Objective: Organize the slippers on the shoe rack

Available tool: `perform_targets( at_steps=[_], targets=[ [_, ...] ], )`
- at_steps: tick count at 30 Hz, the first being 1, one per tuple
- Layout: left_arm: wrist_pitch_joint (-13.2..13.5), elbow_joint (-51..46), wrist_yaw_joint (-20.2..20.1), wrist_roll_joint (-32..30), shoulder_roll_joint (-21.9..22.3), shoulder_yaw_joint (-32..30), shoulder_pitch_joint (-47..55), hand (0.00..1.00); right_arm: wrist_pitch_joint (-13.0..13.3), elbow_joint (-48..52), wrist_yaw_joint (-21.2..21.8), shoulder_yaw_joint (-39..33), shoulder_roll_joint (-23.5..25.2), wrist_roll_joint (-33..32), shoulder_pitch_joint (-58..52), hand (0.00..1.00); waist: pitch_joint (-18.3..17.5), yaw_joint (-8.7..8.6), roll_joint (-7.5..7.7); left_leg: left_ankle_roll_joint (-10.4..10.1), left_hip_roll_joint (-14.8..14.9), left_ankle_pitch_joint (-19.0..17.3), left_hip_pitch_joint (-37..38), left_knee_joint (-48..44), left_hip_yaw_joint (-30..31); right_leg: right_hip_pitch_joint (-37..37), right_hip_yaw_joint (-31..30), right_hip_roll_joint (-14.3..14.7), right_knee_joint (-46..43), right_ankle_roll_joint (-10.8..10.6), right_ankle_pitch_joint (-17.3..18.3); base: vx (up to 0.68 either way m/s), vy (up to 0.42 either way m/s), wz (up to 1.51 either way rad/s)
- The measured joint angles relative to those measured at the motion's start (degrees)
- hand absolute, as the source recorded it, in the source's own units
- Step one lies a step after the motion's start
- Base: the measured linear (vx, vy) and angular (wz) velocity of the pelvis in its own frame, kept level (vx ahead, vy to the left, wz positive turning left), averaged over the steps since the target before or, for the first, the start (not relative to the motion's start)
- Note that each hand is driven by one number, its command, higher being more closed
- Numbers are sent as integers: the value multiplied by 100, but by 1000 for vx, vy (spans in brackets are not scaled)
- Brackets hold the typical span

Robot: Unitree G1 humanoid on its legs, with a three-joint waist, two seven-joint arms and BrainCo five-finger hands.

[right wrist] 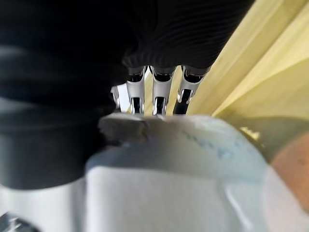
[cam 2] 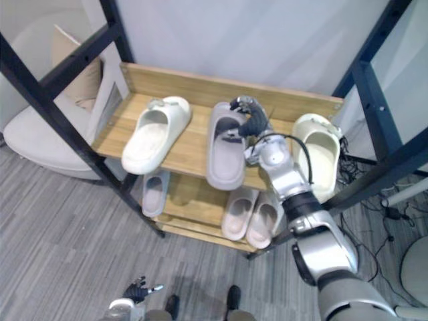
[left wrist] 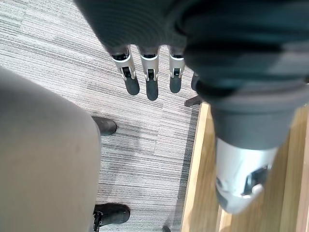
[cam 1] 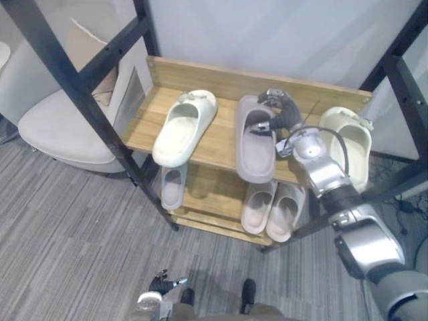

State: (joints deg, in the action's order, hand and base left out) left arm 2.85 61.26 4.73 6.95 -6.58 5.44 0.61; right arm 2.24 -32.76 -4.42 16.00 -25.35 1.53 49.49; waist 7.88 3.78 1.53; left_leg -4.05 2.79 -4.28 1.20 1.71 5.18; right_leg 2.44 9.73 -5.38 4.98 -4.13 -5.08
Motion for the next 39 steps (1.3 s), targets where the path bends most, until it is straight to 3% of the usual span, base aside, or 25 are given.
perform_targets(
  at_steps=[7, 18, 25, 29, 39],
  targets=[
    [24, -33, -5, -7, -24, -4, -5, 0, 40, 221, 7, -22, -12, -151, -118, 100, 78, -5, 41, 9, 0, -11, 98, 14, -70, -28, -67, -4, -79, 1, 44, 2, 4, -4],
    [-68, -28, -2, -248, 39, -226, 6, 0, 81, 2660, 105, -535, 85, -157, -1984, 100, 76, -65, 42, 44, -15, -48, 253, 5, -96, -71, -97, -44, -301, -49, 201, -3, 1, -1],
    [-65, 22, 4, -345, 54, -227, -21, 0, 510, 4325, 96, -850, 778, -182, -2541, 100, 57, -73, 32, 68, -36, -62, 309, -76, -120, -66, -127, -92, -399, -58, 215, -7, 3, -2],
    [-65, 88, 15, -350, 58, -225, -26, 0, 698, 4608, 180, -590, 954, -410, -2891, 100, 3, -79, 31, 70, -36, -61, 344, -89, -138, -68, -156, -98, -457, -58, 215, -39, -4, -3],
    [-58, 323, 13, -417, 119, -218, -48, 0, 733, 5007, 933, 373, 910, -1073, -4028, 100, -182, -94, -88, 73, -26, -59, 416, -97, -138, -173, -155, -99, -486, -56, 222, -36, -6, 0]
  ],
)
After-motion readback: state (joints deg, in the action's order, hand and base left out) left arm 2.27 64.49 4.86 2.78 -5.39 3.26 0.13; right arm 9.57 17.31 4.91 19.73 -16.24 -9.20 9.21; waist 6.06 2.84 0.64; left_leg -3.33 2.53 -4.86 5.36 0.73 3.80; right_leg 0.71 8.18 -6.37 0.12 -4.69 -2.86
